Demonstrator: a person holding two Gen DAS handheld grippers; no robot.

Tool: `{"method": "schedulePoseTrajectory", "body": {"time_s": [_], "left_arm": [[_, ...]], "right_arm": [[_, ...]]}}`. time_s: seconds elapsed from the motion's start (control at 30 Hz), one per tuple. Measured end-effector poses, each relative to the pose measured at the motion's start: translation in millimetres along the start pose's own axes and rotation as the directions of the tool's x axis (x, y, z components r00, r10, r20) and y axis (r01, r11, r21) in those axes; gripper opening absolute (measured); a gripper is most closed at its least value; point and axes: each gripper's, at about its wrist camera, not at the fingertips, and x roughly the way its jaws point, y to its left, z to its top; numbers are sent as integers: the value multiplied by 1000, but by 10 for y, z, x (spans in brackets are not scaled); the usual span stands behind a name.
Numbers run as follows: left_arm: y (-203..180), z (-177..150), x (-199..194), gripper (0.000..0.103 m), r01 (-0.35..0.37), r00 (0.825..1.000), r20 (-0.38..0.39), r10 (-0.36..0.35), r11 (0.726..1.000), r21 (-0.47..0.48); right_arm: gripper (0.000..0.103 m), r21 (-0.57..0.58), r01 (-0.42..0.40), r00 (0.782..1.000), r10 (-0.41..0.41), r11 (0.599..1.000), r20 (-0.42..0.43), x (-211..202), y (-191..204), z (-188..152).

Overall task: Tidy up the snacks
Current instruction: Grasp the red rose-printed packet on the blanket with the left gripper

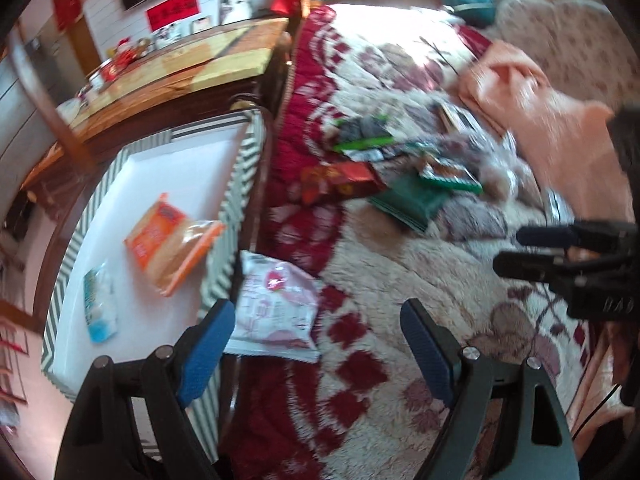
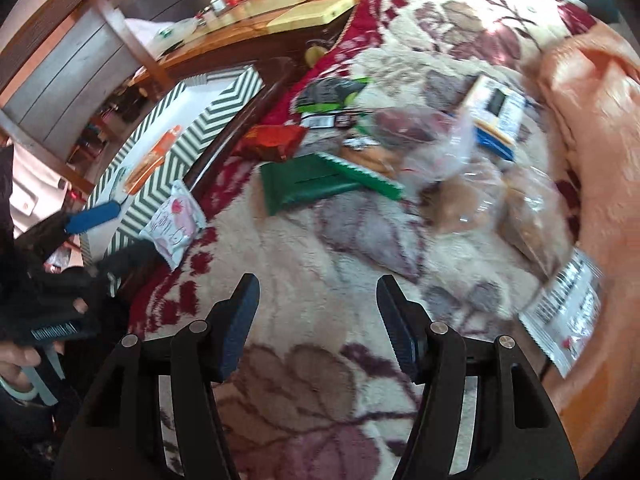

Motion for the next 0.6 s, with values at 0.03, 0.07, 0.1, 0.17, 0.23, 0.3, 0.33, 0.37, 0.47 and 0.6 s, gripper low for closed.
{"method": "schedulePoseTrajectory", "body": {"time_s": [0.03,0.07,0.1,0.17,0.23,0.3,0.33,0.37,0.47,0.6], "left_arm": [[-31,17,6,86,5,1000,0,-5,1000,9],[-49,46,15,86,15,1000,-1,-15,1000,10],[-65,82,33,86,27,1000,-5,-27,1000,7],[-58,184,57,86,49,999,-7,-49,999,-3],[-43,315,100,86,55,998,-2,-55,998,7],[-28,473,159,86,57,998,2,-57,997,52],[-11,554,201,86,68,998,3,-68,995,76],[5,636,259,86,86,996,-5,-86,991,102],[21,823,470,86,150,988,-58,-141,966,209],[-23,980,712,86,200,978,-127,-168,928,314]], "right_arm": [[61,9,-3,1000,3,1000,2,-11,-27,-2],[61,21,-8,1000,8,1000,0,-21,-57,-4],[61,27,-10,1000,10,1000,0,-22,-76,-1],[61,23,-7,1000,7,1000,4,-32,-81,-6],[61,23,-8,1000,9,1000,-2,-33,-96,-31],[61,29,-11,1000,11,1000,-6,-24,-130,-57],[61,33,-13,1000,14,999,-8,-21,-140,-59],[61,39,-17,1000,18,999,-10,-16,-161,-68],[61,47,-21,1000,22,999,-15,-16,-191,-77],[61,56,-29,999,30,998,-15,-23,-239,-77]]}}
